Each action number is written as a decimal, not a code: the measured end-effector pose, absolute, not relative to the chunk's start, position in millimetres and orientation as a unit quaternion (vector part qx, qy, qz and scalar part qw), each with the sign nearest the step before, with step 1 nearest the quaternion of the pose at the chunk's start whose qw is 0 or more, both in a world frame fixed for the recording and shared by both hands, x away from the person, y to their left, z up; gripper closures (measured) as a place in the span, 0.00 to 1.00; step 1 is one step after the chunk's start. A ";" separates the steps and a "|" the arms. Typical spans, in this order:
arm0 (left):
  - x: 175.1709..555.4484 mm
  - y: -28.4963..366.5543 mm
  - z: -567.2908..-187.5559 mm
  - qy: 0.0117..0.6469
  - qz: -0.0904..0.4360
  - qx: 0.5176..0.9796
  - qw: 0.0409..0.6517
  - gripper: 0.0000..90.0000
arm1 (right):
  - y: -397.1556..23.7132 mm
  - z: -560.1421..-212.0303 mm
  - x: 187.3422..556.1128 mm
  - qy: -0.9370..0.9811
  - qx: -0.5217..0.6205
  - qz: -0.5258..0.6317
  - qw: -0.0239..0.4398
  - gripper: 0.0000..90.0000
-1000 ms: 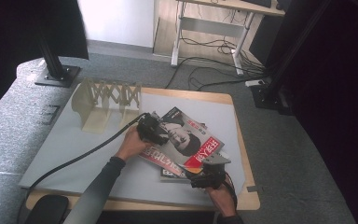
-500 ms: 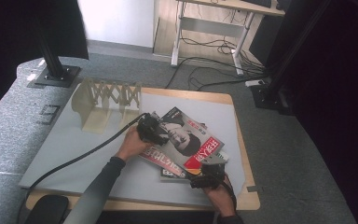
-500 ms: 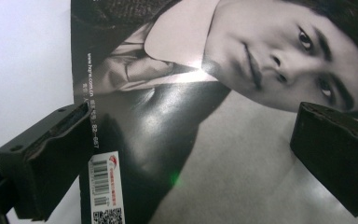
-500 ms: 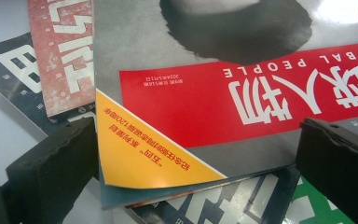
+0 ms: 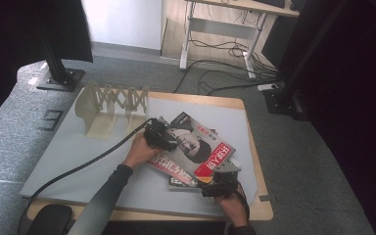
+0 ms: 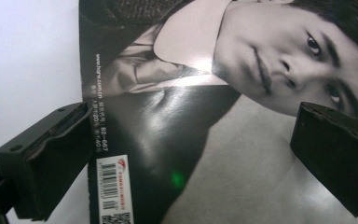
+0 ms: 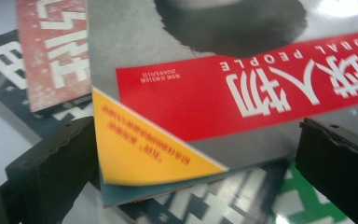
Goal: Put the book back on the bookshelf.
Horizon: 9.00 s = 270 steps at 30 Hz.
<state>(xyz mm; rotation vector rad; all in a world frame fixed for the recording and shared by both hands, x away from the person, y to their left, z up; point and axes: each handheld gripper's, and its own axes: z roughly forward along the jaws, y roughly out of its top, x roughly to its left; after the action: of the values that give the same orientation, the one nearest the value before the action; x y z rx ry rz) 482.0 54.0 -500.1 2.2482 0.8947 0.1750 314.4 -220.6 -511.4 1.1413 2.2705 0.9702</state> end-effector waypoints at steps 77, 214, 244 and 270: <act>455.2 58.0 -499.0 0.313 0.066 0.882 0.347 0.00 | -270.1 -504.3 376.7 0.783 0.475 0.341 0.213 0.03; 471.8 -12.4 -463.1 0.212 0.091 0.919 0.319 0.00 | -273.9 -512.2 304.6 0.803 0.433 0.358 0.200 0.04; 525.3 -21.3 -493.7 0.256 0.066 0.905 0.334 0.00 | -277.0 -514.7 305.4 0.801 0.432 0.365 0.197 0.03; 502.9 -9.7 -489.0 0.258 0.058 0.916 0.301 0.00 | -296.6 -513.6 306.6 0.785 0.459 0.355 0.219 0.03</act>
<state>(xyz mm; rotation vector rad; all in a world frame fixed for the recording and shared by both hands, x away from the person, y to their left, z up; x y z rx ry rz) 502.9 -9.7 -489.0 2.4304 0.6844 0.1548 306.6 -296.6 -513.6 1.2689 2.1715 0.9818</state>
